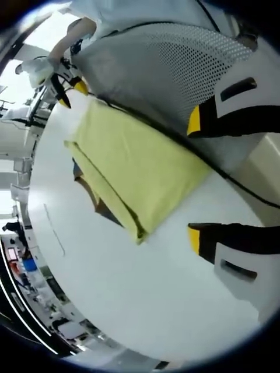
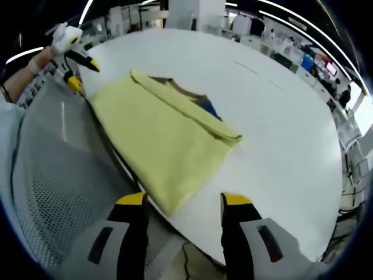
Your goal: Fold the garment on the visible template until the final outline fits inside the template.
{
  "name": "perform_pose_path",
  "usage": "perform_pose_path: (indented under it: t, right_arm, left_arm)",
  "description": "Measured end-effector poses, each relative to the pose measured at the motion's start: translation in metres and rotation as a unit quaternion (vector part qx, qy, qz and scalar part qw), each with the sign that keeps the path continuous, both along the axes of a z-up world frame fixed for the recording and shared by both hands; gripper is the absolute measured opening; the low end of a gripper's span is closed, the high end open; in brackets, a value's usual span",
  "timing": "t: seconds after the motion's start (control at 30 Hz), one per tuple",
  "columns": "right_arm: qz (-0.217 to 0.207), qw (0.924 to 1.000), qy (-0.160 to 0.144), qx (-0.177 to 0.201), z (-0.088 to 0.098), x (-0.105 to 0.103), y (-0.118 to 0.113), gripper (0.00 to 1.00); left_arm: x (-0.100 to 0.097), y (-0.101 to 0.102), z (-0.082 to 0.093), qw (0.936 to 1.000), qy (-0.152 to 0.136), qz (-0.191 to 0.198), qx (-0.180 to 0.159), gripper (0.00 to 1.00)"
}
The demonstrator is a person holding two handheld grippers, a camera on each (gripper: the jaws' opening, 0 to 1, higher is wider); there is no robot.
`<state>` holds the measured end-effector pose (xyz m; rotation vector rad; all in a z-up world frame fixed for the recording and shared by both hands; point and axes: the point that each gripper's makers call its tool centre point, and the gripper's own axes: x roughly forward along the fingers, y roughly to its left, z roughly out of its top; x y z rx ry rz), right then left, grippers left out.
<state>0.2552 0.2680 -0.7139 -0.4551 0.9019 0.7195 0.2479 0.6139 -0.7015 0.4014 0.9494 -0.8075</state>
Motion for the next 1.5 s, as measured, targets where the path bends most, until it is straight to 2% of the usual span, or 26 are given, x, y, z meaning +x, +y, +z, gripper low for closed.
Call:
perform_pose_path:
  t: [0.13, 0.3, 0.47, 0.57, 0.87, 1.13, 1.23, 1.5]
  right_arm:
    - [0.003, 1.0, -0.005, 0.001, 0.002, 0.001, 0.002, 0.55]
    - [0.01, 0.9998, -0.018, -0.002, 0.008, 0.004, 0.003, 0.6]
    - [0.015, 0.9995, -0.026, -0.006, 0.01, 0.005, 0.004, 0.67]
    - [0.014, 0.9994, -0.032, -0.006, 0.012, 0.008, 0.004, 0.71]
    - [0.017, 0.999, -0.041, -0.008, 0.015, 0.011, 0.006, 0.77]
    - [0.008, 0.9988, -0.048, 0.009, 0.02, 0.013, 0.008, 0.85]
    - [0.007, 0.9988, -0.049, 0.009, 0.02, 0.013, 0.008, 0.85]
    - [0.001, 0.9987, -0.049, 0.018, 0.019, 0.014, 0.007, 0.89]
  left_arm:
    - [0.0, -0.005, 0.005, 0.9999, -0.007, -0.002, -0.015, 0.59]
    - [0.006, -0.007, 0.012, 0.9991, -0.027, 0.01, -0.031, 0.73]
    - [0.005, -0.004, 0.011, 0.9994, -0.025, 0.006, -0.021, 0.76]
    - [0.006, -0.003, 0.011, 0.9994, -0.029, 0.007, -0.02, 0.82]
    - [0.005, -0.004, 0.014, 0.9991, -0.031, 0.004, -0.029, 0.86]
    - [0.008, -0.008, 0.017, 0.9981, -0.036, 0.014, -0.047, 0.96]
    - [0.009, -0.007, 0.018, 0.9982, -0.04, 0.014, -0.043, 0.94]
    - [0.01, -0.008, 0.02, 0.9975, -0.042, 0.019, -0.053, 0.98]
